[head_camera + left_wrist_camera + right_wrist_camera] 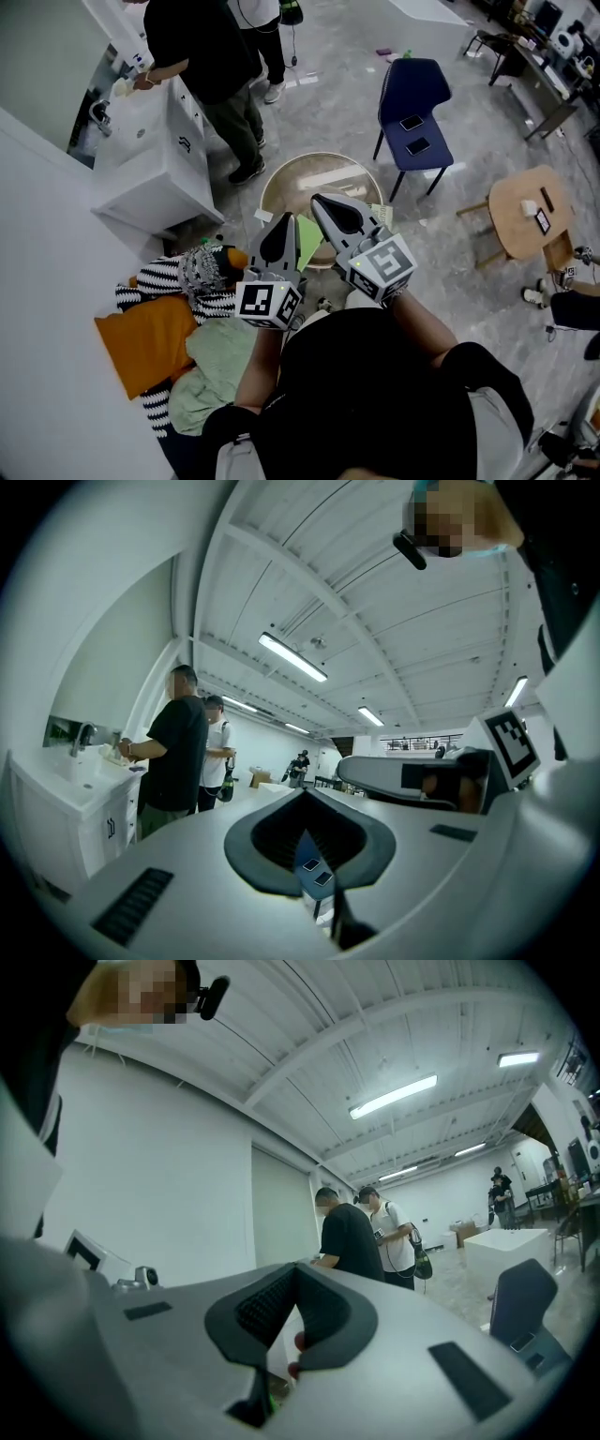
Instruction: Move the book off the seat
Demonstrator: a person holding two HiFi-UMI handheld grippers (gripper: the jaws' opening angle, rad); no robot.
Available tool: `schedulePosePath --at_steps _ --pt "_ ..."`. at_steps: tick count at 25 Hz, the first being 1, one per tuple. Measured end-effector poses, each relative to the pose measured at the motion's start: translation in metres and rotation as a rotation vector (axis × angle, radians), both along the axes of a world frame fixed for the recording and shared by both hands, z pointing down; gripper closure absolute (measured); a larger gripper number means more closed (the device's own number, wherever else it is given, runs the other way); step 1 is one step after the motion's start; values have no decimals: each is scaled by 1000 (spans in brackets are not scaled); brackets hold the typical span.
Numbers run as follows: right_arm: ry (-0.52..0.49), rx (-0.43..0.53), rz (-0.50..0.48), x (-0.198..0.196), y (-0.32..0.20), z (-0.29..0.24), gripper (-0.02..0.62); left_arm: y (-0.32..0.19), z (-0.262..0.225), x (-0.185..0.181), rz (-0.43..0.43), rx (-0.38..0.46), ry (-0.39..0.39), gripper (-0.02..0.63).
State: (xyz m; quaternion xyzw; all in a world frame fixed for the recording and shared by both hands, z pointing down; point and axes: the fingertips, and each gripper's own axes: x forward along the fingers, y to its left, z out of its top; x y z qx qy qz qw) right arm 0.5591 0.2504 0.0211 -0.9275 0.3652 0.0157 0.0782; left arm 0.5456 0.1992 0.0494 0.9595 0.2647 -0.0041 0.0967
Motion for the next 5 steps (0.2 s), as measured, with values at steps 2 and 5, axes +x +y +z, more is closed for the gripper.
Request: schedulePosePath --at_steps 2,5 --pt "12 2 17 3 9 -2 581 6 -1 2 9 4 5 597" --pt "21 5 47 7 23 -4 581 16 -1 8 28 2 3 597"
